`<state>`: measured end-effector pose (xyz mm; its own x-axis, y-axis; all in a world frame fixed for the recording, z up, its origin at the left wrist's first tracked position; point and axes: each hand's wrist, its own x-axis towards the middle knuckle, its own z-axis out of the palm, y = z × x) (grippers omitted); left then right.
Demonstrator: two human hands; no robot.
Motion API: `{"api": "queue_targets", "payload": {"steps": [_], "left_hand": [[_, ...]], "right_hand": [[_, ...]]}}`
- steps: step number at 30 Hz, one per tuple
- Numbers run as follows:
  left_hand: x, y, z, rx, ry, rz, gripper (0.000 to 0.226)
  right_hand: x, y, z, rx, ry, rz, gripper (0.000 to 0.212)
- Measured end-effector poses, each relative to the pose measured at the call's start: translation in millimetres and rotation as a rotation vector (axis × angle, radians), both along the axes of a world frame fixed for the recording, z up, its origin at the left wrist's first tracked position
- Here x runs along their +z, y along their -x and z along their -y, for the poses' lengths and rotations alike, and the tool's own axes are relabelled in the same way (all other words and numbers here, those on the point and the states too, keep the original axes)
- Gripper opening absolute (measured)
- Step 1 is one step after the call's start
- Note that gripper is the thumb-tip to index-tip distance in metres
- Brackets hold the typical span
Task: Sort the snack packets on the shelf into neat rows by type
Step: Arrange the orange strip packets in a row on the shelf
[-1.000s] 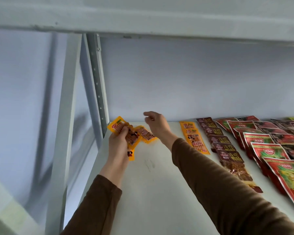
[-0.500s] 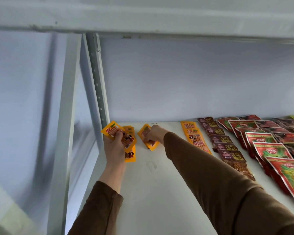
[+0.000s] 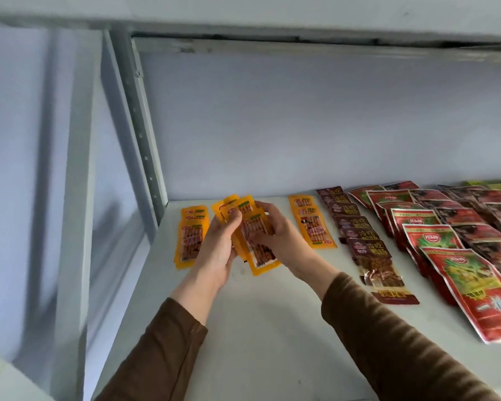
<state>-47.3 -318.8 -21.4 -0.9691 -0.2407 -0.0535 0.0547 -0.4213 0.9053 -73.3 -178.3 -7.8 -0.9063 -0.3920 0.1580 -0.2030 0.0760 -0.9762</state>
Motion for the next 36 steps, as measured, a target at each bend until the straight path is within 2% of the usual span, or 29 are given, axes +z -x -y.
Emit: {"api": "queue_targets", "payload": {"steps": [5,12,16,19,23,28,33,36], "left_hand": [[-3,5,-34,-0.044,0.054,0.056,0.027],[-5,13,-78,-0.168,0.068,0.053,0.025],[-11,21,-103,-0.206,0.174,0.062,0.031],[-20,31,-120,-0.187,0.285,0.111,0.032],[-26,43,-136,-0.132,0.486,0.172,0.032],[-29,56,-137,-0.122,0.758,0.131,0.023],[-33,67,-128,-0.047,0.938,0.118,0.034],[-36,71,-125,-0.023,1.274,0.166,0.044]], "right_hand": [[-13,-11,-35,-0.151,-0.136,-0.020,0.068],[-26,-24,-83,-0.200,-0.081,0.063,0.071],[-31,-29,-111,-0.268,-0.290,-0.018,0.070],[-32,-30,-129,-0.287,-0.449,-0.077,0.063],[-32,-26,-141,-0.424,-0.714,-0.156,0.068],[-34,-17,-140,-0.500,-0.874,-0.270,0.057],[-34,-11,-133,-0.491,-0.994,-0.346,0.046],[-36,-11,-133,-0.495,-1.049,-0.343,0.037]]}}
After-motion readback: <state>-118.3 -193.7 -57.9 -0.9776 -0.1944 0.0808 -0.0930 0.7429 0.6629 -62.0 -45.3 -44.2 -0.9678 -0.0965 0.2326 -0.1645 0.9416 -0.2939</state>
